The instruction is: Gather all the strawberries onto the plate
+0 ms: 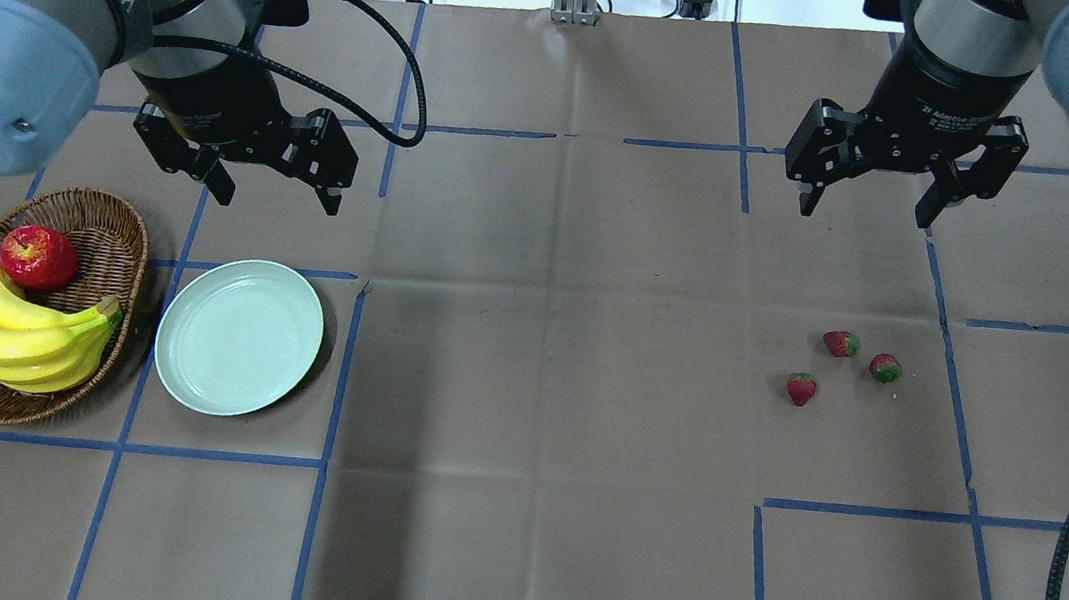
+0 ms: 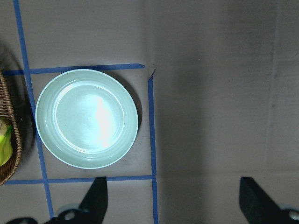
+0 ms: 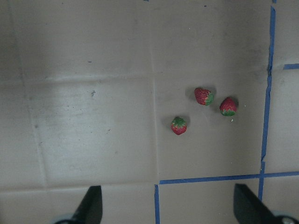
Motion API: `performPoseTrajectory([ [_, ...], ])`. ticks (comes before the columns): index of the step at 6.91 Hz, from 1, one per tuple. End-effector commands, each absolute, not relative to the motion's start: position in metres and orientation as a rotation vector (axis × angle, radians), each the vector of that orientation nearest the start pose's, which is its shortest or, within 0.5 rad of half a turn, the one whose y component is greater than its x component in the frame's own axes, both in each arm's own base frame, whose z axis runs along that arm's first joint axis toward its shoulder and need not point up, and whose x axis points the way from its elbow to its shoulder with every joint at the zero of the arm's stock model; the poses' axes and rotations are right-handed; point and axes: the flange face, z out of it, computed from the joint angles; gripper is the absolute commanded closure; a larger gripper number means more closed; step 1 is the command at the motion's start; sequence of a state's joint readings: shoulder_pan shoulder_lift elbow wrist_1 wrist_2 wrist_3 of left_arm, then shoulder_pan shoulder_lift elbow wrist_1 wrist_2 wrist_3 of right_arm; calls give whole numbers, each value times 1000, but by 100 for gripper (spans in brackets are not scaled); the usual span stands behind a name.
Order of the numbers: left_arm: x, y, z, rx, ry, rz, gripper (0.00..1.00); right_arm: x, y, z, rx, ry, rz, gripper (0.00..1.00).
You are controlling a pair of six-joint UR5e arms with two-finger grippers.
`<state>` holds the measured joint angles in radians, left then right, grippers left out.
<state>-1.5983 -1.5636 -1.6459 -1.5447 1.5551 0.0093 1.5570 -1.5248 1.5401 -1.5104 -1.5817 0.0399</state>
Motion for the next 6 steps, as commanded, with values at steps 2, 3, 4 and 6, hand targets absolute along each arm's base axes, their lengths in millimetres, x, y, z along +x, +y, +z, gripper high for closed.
performPoseTrajectory([
  [2, -148, -480, 455, 60, 3157, 70, 0, 125, -505, 474, 84, 3148, 118, 0],
  [3, -148, -480, 454, 58, 3157, 70, 0, 125, -505, 474, 82, 3148, 118, 0],
  [4, -148, -480, 455, 60, 3157, 63, 0, 125, -505, 474, 82, 3148, 118, 0],
  [6, -148, -480, 452, 60, 3157, 70, 0, 114, -507, 465, 21, 3147, 150, 0],
])
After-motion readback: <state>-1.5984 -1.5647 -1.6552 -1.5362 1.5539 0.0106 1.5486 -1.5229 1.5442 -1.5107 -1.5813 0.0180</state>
